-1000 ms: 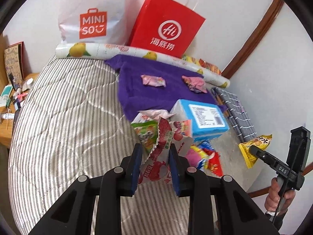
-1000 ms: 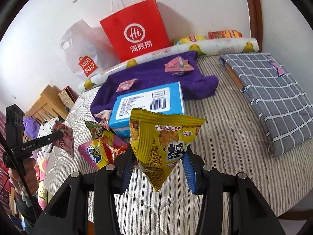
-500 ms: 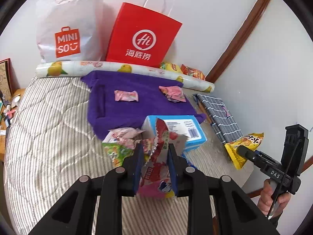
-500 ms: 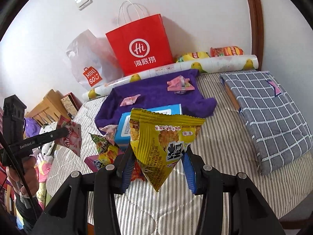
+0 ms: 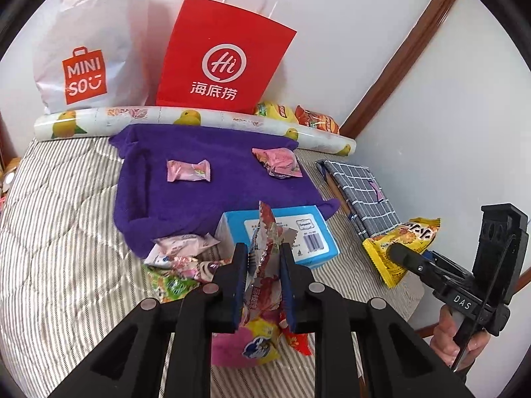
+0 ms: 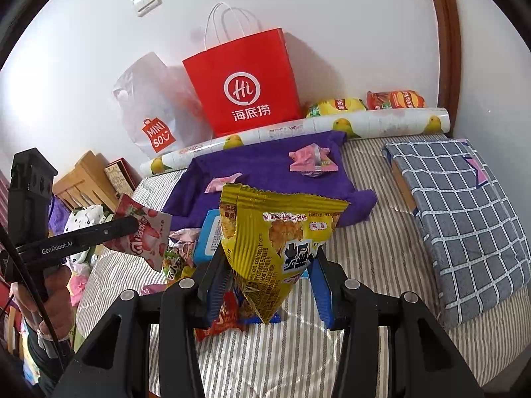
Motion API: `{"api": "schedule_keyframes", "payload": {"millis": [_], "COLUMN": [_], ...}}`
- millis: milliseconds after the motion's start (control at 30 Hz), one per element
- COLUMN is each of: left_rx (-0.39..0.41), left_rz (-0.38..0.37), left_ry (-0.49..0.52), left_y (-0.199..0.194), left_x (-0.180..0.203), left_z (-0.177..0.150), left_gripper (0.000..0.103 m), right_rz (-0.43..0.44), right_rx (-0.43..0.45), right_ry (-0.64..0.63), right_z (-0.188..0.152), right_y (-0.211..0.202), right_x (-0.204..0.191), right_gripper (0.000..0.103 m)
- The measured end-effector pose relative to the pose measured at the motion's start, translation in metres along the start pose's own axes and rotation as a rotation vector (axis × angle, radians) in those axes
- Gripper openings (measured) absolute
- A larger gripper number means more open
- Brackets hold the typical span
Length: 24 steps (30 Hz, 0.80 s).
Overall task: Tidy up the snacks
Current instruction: 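Carry both bags to the purple towel and open the right gripper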
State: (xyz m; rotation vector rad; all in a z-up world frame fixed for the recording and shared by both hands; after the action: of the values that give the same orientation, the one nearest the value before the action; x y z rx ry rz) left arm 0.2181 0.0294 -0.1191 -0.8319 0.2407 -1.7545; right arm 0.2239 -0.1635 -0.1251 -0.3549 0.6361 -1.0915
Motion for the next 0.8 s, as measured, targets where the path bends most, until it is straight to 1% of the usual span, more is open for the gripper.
{"api": "schedule_keyframes", "payload": {"millis": [267,467,633,733,800], "left_rx": [0.002,0.008,0.0,-0.006,-0.014], "left_rz": [-0.018,-0.007,0.017,0.032,0.044], "left_ry": [-0.004,-0.003,-0.002,-0.026,-0.038], "left_y": [0.017,0.031,0.046,0.055,0.064], "left_x": [0.007,0.003,-0.012,-0.027,-0.037], "left_z": [0.019,0.037,0.048,0.052,0.054], "left_gripper": [0.018,0.018,0.018,0.018,0.018], "right_rz": [0.002,0.013,0.02,0.014,0.004], "right_rx": [0.011,0.026,0.02,0.022,0.008], "right_ry": [-0.014,-0.035,-0.033,-0.029,-0.013], "right_z": [0.021,0.04,0.051,0.059,0.059], "right_y": [0.017,0.037,0.062,0.078,0.092], "right_x": [-0.001,-0.006,-0.003,0.001,0.007], "right_gripper": [0.045,0.045,0.045,0.045,0.045]}}
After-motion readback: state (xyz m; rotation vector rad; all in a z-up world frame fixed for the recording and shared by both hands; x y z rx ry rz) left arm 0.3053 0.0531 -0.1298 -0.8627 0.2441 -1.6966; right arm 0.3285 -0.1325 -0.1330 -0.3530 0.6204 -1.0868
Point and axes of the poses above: each gripper's, at about its wrist camera, not at the fingertips, and y roughly the way its jaws point, x to its right, z to its top, the point moved 10 cm from there along y, roughly the way its jaws point, and after that the axes turned 14 degrees about x, right-handed, at the moved point
